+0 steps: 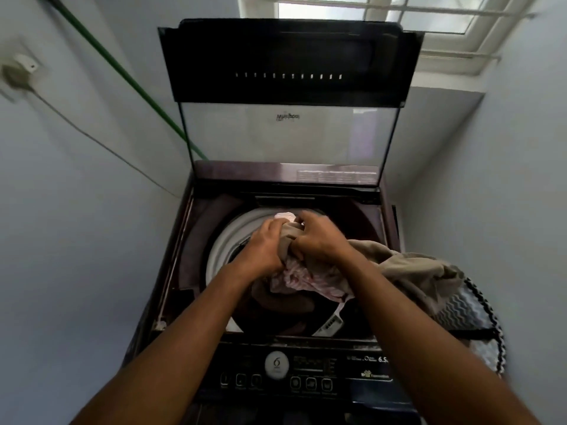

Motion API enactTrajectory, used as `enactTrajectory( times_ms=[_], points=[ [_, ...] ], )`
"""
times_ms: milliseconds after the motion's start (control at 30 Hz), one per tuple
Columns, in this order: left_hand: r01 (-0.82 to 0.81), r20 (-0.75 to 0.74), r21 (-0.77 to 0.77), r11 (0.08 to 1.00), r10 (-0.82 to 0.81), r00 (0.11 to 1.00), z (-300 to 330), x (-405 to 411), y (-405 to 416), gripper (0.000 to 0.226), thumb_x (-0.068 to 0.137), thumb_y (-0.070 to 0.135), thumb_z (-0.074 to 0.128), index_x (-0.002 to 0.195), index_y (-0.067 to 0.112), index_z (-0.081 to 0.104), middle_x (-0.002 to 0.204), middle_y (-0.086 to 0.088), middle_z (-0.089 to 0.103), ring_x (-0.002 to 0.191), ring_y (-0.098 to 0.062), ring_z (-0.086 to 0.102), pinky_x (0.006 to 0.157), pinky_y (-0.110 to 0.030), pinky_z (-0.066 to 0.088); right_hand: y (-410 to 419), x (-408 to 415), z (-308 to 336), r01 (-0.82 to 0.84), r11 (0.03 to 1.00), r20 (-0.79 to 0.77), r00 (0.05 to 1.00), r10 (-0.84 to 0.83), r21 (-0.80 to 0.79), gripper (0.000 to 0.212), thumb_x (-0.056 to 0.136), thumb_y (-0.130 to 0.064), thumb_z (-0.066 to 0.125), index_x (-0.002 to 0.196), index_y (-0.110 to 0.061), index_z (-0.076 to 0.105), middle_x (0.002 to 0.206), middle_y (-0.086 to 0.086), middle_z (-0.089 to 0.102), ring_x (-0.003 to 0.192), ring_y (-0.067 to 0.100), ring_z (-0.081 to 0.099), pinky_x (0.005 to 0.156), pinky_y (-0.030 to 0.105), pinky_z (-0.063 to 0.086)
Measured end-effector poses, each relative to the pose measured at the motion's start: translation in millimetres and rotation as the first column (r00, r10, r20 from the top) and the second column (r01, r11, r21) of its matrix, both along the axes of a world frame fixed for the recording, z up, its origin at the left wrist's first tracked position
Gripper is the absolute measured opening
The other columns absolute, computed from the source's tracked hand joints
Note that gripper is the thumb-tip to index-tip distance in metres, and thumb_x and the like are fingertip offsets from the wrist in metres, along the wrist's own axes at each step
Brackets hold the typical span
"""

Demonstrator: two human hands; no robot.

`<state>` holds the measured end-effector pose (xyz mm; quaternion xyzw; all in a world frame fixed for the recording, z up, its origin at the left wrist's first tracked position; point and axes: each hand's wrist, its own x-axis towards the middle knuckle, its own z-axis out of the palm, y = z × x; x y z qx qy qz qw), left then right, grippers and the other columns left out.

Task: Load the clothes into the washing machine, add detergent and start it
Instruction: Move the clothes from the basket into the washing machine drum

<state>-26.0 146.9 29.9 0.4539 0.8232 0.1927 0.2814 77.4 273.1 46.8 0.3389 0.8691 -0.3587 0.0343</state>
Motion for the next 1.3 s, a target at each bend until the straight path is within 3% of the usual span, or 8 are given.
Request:
enactTrajectory(
  times_ms=[167,300,433,567,833,933,1100,1300],
  points=[
    [0.094,0.055,-0.213,0.973,-0.084,0.995,-23.3,-7.4,-22.4,0.096,0.079,0.02,0.074,0.155,0.025,0.016,0.161,-0.005,0.017,0.145,-0.031,0.026,0.112,-0.042,0.036,-10.9,-9.5,-39.8,-0.144,0.988,0.26,0.953,0.153,-0.054,0.058,0.078,-0.032,0.069,0.132,-0.019,0.055,0.129,0.015,0.056,0.119,0.036,0.053,0.097,0.04,0.046],
    [0.171,0.073,-0.163,0.972,-0.161,0.984,-24.2,4.1,-16.6,0.085,0.082,0.014,0.074,0.153,0.025,0.029,0.155,-0.004,0.032,0.139,-0.025,0.036,0.105,-0.035,0.041,-9.9,3.1,-38.9,-0.173,0.982,0.275,0.943,0.188,-0.078,0.043,0.082,-0.033,0.071,0.118,-0.01,0.064,0.118,0.016,0.062,0.114,0.032,0.053,0.093,0.042,0.048],
    [0.221,0.014,-0.07,0.973,-0.22,0.975,-21.5,20.9,5.3,0.071,0.084,0.018,0.071,0.148,0.024,0.039,0.141,-0.002,0.046,0.127,-0.021,0.046,0.088,-0.025,0.038,5.6,19.0,-31.6,-0.118,0.993,0.195,0.974,0.115,0.006,0.045,0.074,-0.05,0.076,0.105,-0.017,0.071,0.103,0.011,0.069,0.101,0.029,0.063,0.079,0.035,0.05],
    [0.243,0.055,0.013,0.97,-0.244,0.968,-13.9,46.4,35.5,0.063,0.084,0.018,0.073,0.141,0.02,0.046,0.132,-0.004,0.049,0.117,-0.021,0.053,0.084,-0.023,0.038,22.3,38.9,-16.2,-0.052,0.996,0.191,0.981,0.036,0.077,0.046,0.077,-0.023,0.074,0.121,-0.016,0.065,0.119,0.015,0.059,0.112,0.034,0.054,0.093,0.039,0.048],
    [0.283,0.171,0.093,0.954,-0.296,0.94,-12.8,104.4,80.6,0.074,0.075,0.031,0.08,0.14,0.021,0.046,0.132,-0.004,0.05,0.12,-0.02,0.051,0.101,-0.031,0.043,44.4,103.8,0.9,0.01,0.948,0.335,0.934,-0.122,0.317,0.054,0.082,-0.037,0.068,0.132,-0.026,0.051,0.149,0.01,0.031,0.138,0.035,0.022,0.108,0.063,0.026],
    [0.311,0.14,0.1,0.945,-0.322,0.936,-18.4,120.0,88.5,0.077,0.077,0.024,0.077,0.146,0.022,0.041,0.139,-0.003,0.047,0.126,-0.018,0.048,0.106,-0.028,0.04,46.9,126.1,-1.2,0.126,0.939,0.463,0.844,-0.27,0.319,0.057,0.081,-0.046,0.068,0.131,-0.027,0.047,0.14,0.016,0.03,0.13,0.041,0.031,0.099,0.062,0.037],
    [0.317,0.058,0.093,0.944,-0.323,0.945,-23.4,130.3,93.0,0.056,0.08,0.018,0.073,0.131,0.025,0.051,0.124,-0.004,0.051,0.112,-0.021,0.054,0.092,-0.026,0.043,41.6,140.5,-10.0,0.299,0.932,0.29,0.891,-0.35,0.206,0.037,0.09,-0.028,0.062,0.119,-0.011,0.047,0.12,0.019,0.05,0.105,0.04,0.058,0.081,0.04,0.046],
    [0.174,0.046,0.102,0.98,-0.179,0.983,-24.1,106.5,84.6,0.034,0.079,0.023,0.072,0.109,0.028,0.056,0.11,0.0,0.051,0.1,-0.021,0.057,0.084,-0.037,0.049,35.8,116.7,-5.9,0.323,0.938,0.091,0.938,-0.335,0.125,0.014,0.083,-0.017,0.062,0.095,-0.01,0.057,0.099,0.015,0.066,0.092,0.037,0.064,0.07,0.036,0.048]
  ],
)
